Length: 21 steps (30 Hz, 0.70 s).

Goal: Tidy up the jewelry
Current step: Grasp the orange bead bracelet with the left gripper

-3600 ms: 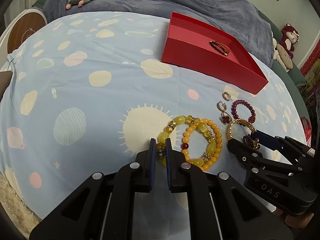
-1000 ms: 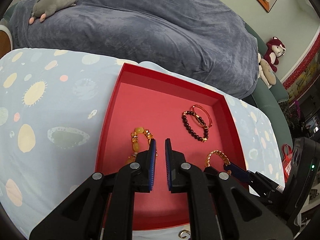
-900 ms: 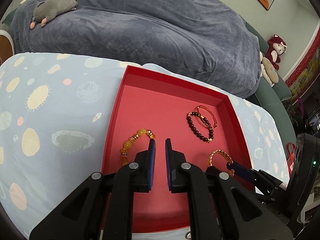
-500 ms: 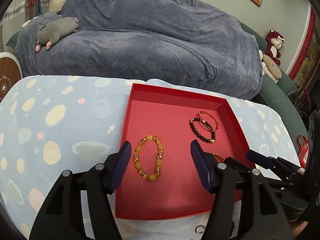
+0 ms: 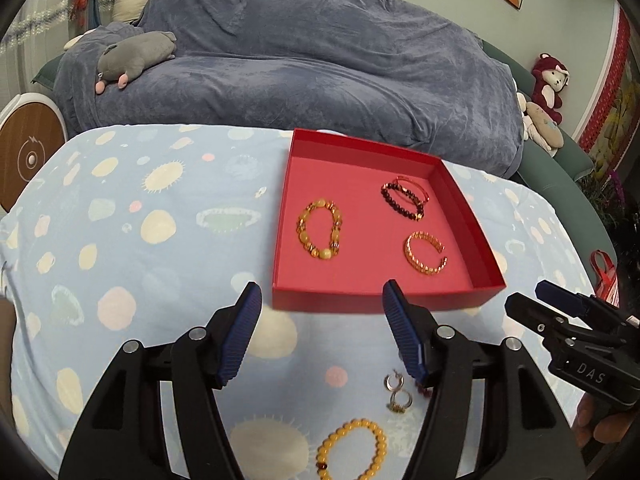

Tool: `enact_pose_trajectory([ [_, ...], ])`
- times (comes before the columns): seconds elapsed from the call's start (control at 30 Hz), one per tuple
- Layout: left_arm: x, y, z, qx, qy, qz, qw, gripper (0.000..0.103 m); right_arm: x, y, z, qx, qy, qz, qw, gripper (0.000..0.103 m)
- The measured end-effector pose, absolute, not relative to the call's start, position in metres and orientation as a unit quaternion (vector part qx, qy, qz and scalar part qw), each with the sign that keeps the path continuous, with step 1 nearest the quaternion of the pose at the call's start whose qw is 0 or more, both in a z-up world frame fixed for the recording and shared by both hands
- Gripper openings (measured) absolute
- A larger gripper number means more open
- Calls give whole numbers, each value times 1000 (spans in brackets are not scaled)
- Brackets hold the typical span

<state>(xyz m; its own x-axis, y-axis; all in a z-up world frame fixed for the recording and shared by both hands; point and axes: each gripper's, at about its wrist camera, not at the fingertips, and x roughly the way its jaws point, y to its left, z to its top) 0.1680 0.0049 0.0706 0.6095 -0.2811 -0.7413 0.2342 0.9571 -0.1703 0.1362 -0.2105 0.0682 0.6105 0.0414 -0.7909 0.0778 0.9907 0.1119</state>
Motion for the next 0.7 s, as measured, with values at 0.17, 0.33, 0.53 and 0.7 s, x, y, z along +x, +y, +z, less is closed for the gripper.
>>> enact_pose_trajectory([
  [0.17, 132, 11, 50, -26, 444, -138, 885, 60, 99, -206, 56, 83, 457, -13, 885, 62],
  [0.33, 101, 12, 27, -18, 468, -132, 874, 60, 62, -203, 37, 102, 477, -23, 873, 62],
  [0.53, 77, 7, 3, 0, 482, -136, 865, 55, 25, -198, 17, 111, 496, -30, 861, 62],
  [0.7, 73, 4, -8, 15, 484, -129, 865, 44, 11, -189, 10, 102, 506, -24, 856, 62],
])
